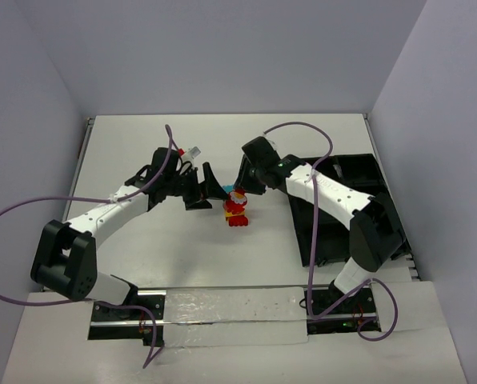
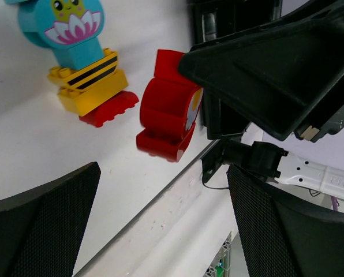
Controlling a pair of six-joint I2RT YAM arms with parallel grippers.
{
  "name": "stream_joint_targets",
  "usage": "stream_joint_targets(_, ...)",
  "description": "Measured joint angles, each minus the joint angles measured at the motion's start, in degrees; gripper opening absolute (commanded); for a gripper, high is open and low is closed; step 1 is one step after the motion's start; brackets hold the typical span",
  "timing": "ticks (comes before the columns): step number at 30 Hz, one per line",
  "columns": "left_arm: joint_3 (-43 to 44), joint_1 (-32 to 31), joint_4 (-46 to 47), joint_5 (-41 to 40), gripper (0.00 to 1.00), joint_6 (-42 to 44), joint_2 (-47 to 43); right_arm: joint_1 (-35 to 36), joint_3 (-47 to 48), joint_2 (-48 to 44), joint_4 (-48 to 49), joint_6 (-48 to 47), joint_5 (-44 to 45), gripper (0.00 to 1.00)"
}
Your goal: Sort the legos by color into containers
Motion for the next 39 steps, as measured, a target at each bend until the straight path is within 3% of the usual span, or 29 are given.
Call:
stream_joint_targets(5, 0.14, -0.95, 3.09, 0.52, 0.95, -1.27, 1.85, 0.0, 0.58, 0.0, 0.09, 0.02, -0.96, 0.45)
stream_joint_targets(15, 2.96, -2.44, 5.44, -0.49, 0.71, -2.96, 6.97, 0.0, 0.81, -0.6, 0.04, 0.0, -2.03, 0.46)
stream_joint_targets(19, 4.01, -2.62, 6.53, -1.09, 0.46, -3.72, 7.54, 0.0, 0.81, -0.83, 0.04, 0.02, -2.24, 0.46)
stream_joint_targets(21, 4.15, -2.71, 6.97, -1.35, 0.15, -4.03, 7.6, 0.0, 0.81, -0.94, 0.03, 0.0, -2.28, 0.46)
stream_joint_targets(24, 4.36, -2.84, 7.46, -0.98, 0.0, -4.49, 7.61, -0.12, 0.81, -1.03, -0.06, 0.01, -2.21, 0.46)
stream_joint_targets(32, 4.61, -2.98, 7.51, -1.19, 0.0, -4.48, 7.74, -1.53, 0.81, -1.05, -0.11, 0.17, -3.49, 0.46)
stream_joint_targets(39, 4.24, -3.15, 8.29, -1.85, 0.0, -4.19, 7.7, -6.82, 0.81, -1.21, 1.17, 1.1, -9.22, 0.47)
